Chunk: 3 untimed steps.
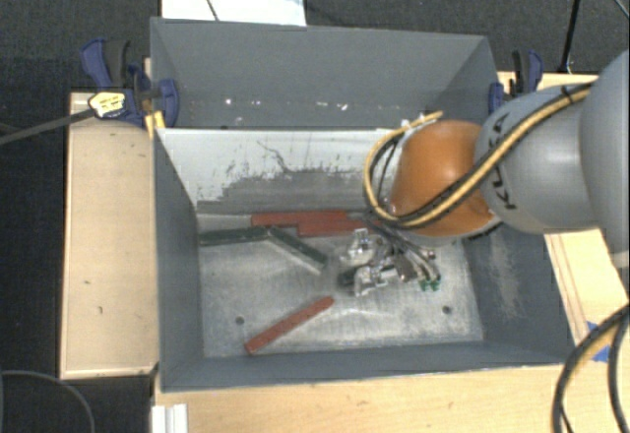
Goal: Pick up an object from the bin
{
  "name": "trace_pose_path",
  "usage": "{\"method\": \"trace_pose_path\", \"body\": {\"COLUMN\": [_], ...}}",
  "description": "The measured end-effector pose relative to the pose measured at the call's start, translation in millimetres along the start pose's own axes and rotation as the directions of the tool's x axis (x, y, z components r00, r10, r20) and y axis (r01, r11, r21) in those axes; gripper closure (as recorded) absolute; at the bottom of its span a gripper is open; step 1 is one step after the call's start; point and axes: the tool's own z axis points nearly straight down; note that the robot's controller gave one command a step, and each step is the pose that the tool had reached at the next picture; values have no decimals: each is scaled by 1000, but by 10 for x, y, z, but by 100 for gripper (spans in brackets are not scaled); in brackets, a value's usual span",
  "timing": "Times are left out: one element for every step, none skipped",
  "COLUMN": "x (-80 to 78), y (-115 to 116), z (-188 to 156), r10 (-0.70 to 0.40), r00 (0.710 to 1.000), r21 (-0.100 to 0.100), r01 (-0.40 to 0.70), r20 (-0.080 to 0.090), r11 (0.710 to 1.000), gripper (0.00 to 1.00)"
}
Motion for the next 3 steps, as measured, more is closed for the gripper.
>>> {"method": "trace_pose_path", "body": {"x": [8,20,59], "y": [-3,-2,-1], "z": [-18,-64,-233], "r10": [-9,-14,-12], "r00": [1000,1000,1000], "r21": [0,0,-1], "r01": [9,14,12], "r20": [1,-3,-22], "r11": [1000,1000,1000], "gripper": [100,100,100]}}
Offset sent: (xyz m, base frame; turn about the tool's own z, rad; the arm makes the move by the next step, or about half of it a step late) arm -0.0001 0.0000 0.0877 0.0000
